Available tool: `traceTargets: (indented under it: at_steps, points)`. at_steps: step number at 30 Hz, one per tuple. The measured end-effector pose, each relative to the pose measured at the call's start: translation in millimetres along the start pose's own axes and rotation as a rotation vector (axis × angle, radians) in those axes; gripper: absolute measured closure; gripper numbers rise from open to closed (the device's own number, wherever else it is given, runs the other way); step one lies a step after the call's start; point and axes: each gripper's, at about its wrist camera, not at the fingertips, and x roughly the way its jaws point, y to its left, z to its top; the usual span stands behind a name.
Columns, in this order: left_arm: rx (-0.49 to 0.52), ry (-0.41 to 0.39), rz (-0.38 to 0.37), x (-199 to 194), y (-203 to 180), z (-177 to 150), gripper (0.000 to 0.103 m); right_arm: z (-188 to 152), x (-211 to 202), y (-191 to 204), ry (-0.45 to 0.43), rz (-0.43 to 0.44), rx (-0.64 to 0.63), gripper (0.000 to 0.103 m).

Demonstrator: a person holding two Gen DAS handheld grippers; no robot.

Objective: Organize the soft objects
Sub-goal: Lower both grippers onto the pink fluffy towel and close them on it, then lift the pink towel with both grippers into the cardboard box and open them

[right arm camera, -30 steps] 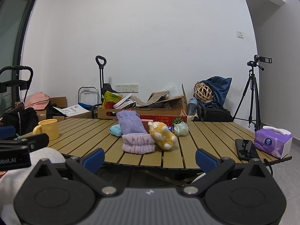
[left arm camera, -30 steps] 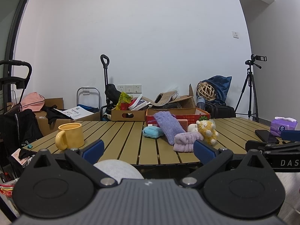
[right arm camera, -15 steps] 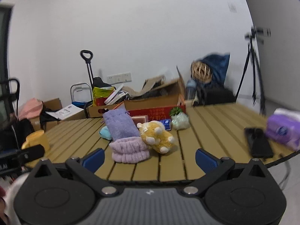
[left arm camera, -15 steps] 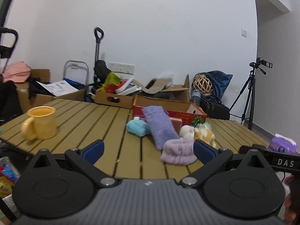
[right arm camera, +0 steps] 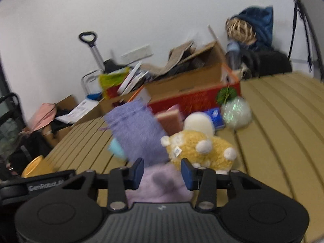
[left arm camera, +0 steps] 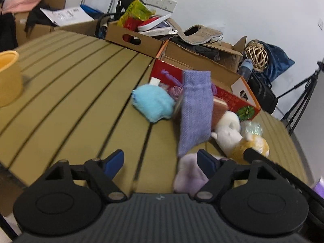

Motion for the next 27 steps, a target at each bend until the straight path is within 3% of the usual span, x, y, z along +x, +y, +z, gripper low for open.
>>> traceTargets:
  at_steps: [3,6,10,12,15,17,21,24,27]
  points:
    - [-0.019,-0.009,-0.075,10,6,-7,0.021,4,14,-10,-0.060,-0.102,-0.030,0.056]
    - [-0.021,0.043,-0.103,25,8,-12,0.021,-2,11,-28,-0.009,-0.014,0.067,0.056]
    - [0.000,0.028,-0.117,35,-1,-5,0.021,-5,12,-22,0.024,0.043,0.076,0.056]
    - [0.007,0.020,-0.132,38,-5,-5,0.028,-9,22,-20,0.073,0.104,0.100,0.057]
    - [-0.005,0.031,-0.130,49,-4,-2,0.047,-12,41,-21,0.128,0.123,0.145,0.062]
    - [-0.011,0.065,-0.177,58,-2,-3,0.073,-14,53,-20,0.157,0.112,0.146,0.062]
    - [0.012,0.096,-0.171,61,1,-10,0.079,-24,66,-20,0.234,0.121,0.169,0.066]
    - [0.017,0.088,-0.179,55,1,-14,0.084,-27,58,-12,0.204,0.101,0.115,0.077]
    - [0.046,0.081,-0.172,46,-2,-20,0.087,-32,45,-3,0.183,0.093,0.059,0.080]
